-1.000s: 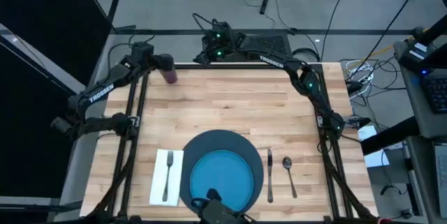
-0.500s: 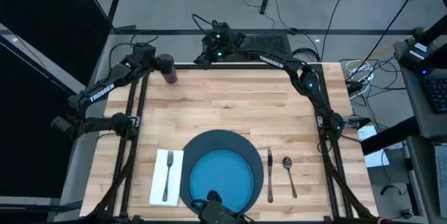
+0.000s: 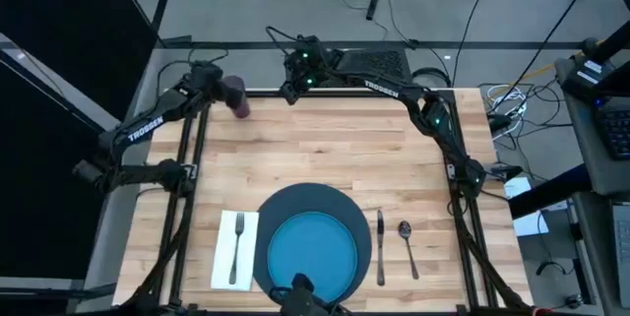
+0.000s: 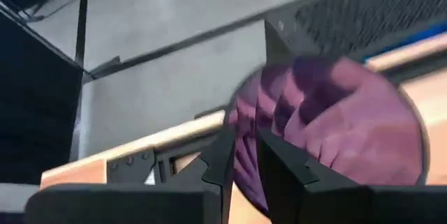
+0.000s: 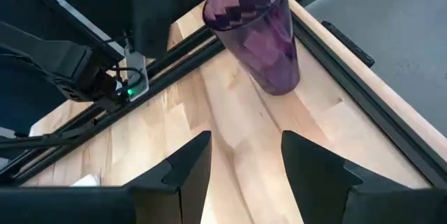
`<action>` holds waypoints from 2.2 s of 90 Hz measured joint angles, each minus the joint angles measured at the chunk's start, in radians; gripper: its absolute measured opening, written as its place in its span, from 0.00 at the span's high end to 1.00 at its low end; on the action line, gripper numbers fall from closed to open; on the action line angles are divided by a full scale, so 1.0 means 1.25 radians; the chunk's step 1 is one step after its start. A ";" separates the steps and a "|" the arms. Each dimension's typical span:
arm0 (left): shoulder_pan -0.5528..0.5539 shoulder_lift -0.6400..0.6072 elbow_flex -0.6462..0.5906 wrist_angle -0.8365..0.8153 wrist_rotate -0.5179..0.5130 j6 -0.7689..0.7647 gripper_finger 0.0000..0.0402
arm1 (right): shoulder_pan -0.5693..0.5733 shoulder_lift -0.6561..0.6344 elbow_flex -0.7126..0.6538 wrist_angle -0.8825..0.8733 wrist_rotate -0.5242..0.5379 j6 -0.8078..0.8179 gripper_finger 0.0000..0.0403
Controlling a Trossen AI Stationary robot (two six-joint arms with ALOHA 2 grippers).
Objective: Set table place
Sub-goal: Put the violet cup on the middle right of the table
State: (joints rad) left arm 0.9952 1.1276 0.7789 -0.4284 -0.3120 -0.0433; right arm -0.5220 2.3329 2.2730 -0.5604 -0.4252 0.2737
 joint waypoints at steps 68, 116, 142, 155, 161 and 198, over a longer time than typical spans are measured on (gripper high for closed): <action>-0.007 0.035 0.001 -0.039 0.107 0.020 0.88 | -0.001 0.001 0.000 0.008 0.000 0.001 0.60; -0.007 0.034 0.035 0.066 0.102 0.021 0.88 | -0.002 0.001 0.000 0.001 0.000 -0.003 0.60; -0.013 0.017 0.115 -0.072 0.157 0.079 0.88 | -0.004 0.001 0.000 -0.032 0.000 -0.025 0.60; -0.028 0.014 0.182 -0.207 0.165 0.120 0.88 | -0.018 0.001 0.000 -0.046 -0.029 -0.025 0.60; -0.034 0.013 0.202 -0.227 0.166 0.153 0.88 | -0.023 0.001 0.000 -0.054 -0.039 -0.024 0.60; -0.037 0.048 0.214 -0.258 0.197 0.146 0.72 | -0.013 -0.001 0.000 -0.082 -0.041 -0.034 0.56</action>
State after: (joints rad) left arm 0.9489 1.1871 1.0462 -0.7509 -0.0655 0.1390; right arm -0.5385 2.3318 2.2733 -0.6633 -0.4760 0.2317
